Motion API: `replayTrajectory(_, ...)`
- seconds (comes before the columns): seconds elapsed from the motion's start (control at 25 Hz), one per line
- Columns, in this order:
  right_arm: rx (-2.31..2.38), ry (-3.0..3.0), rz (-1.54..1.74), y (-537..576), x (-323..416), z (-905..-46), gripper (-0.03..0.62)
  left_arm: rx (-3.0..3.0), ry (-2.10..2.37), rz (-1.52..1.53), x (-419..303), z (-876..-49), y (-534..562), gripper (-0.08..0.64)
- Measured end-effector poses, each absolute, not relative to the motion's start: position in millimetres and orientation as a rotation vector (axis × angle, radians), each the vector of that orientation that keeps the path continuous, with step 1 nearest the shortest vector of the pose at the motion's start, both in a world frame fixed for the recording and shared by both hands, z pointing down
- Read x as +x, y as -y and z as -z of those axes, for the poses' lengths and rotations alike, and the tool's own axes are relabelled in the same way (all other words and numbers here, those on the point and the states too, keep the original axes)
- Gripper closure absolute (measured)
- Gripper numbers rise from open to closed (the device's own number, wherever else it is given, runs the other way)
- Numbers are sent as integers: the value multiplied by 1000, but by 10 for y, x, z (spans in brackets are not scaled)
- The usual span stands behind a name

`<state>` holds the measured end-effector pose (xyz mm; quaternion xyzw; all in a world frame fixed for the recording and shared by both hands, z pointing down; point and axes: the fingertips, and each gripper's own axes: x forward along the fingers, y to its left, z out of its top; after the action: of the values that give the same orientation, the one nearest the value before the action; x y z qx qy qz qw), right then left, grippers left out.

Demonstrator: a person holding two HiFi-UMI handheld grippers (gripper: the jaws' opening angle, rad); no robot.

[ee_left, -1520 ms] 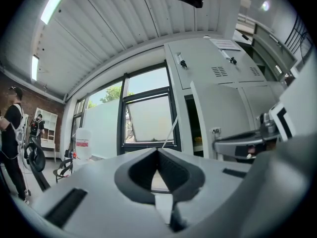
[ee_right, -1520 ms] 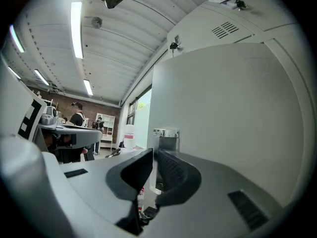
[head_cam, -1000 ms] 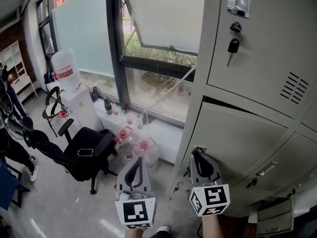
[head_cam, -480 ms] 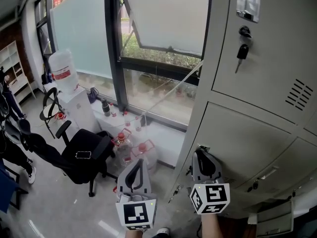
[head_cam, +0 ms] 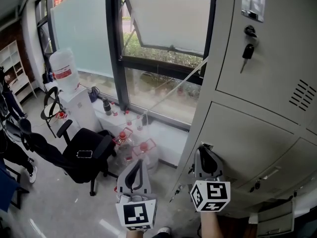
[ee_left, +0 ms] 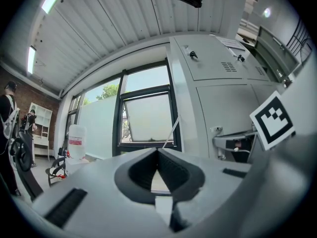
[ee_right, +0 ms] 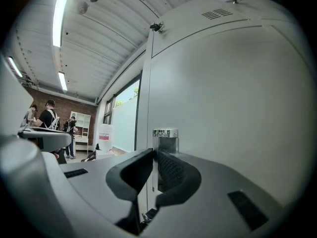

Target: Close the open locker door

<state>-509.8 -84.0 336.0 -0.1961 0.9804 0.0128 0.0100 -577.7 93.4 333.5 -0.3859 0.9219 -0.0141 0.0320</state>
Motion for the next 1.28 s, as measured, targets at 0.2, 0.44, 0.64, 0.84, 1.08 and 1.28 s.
replayTrajectory(0.2, -660, -3027, -6, 850, -5027, -3372, 548, -1188, -2832, 54, -5755, -3358, -942, 558)
replayTrajectory(0.44, -619, -3018, -49, 752, -4825, -3352, 546, -1254, -2813, 46, -5618, -3383, -843, 558)
replayTrajectory(0.64, -670, -2960, -113, 763, -4392, -3132, 543, -1374, -2745, 42, -5347, -3310, -559, 558)
replayTrajectory(0.84, -837, -2867, -176, 1009, -3625, -2897, 418, -1586, -2599, 22, -4836, -3174, -56, 558)
replayTrajectory(1.08, -1138, -2748, -251, 1451, -2457, -2710, 402, -1759, -2442, 7, -4044, -2987, 503, 558)
replayTrajectory(1.28, -1411, -2603, -295, 1705, -1317, -2553, 399, -1927, -2276, -12, -3224, -2841, 969, 558)
